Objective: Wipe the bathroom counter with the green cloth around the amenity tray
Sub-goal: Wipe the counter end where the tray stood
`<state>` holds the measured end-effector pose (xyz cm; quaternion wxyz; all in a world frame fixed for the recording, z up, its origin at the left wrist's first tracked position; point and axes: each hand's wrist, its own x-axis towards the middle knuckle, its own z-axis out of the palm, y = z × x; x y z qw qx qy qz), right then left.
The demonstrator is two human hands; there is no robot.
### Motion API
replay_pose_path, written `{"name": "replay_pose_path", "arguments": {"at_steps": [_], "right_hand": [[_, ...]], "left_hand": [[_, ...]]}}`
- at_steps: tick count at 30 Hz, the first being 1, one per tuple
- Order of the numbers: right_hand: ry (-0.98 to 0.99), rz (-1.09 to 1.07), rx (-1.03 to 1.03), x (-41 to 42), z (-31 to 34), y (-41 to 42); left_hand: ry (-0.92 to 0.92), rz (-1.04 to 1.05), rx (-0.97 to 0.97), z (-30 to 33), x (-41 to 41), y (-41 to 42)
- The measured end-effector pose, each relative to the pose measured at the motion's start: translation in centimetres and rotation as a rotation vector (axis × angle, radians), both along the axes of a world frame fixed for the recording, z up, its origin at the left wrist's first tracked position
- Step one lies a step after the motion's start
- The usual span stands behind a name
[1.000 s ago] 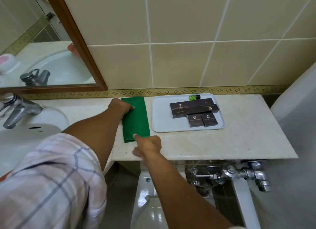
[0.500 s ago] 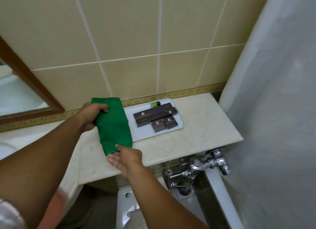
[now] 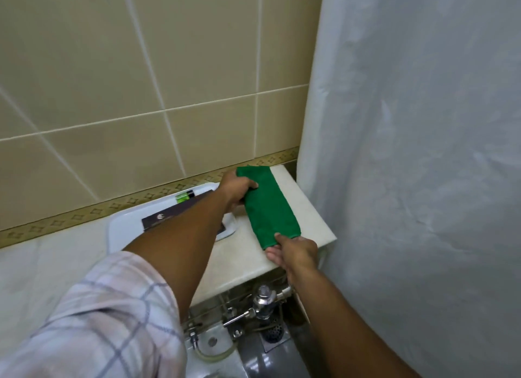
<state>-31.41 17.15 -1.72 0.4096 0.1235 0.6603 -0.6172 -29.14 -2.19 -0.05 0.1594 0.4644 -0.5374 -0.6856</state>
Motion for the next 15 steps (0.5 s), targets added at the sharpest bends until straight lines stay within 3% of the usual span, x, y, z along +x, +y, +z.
{"name": "replay_pose_path", "arguments": {"at_steps": [3, 5, 8, 10, 13, 15], "right_hand": [[-0.01, 0.1, 0.007, -1.0, -0.5, -0.5], [0.093, 0.249, 0.16, -1.5, -0.7, 0.0], [0.624, 0.423, 0.445, -2.3, -0.6, 0.9], [0.958, 0.485, 0.406, -2.4, -0.4, -0.1], [1.24, 0.751, 0.287, -1.9, -1.0, -4.4], [1.38, 0.955, 0.375, -2.2, -2.2, -7.1]], "left_hand": [[-0.108, -0.028, -0.089, -0.8, -0.4, -1.1], [-0.306, -0.078, -0.362, -0.1, 1.1, -2.0], [-0.319, 0.061, -0.747, 1.1, 7.0, -3.4], [-0.325, 0.215, -0.925, 1.1, 13.0, -3.6], [-0.491, 0.32, -0.93, -0.8, 22.9, -2.9], [-0.642, 0.306, -0.864, -2.9, 28.9, -1.8]]}}
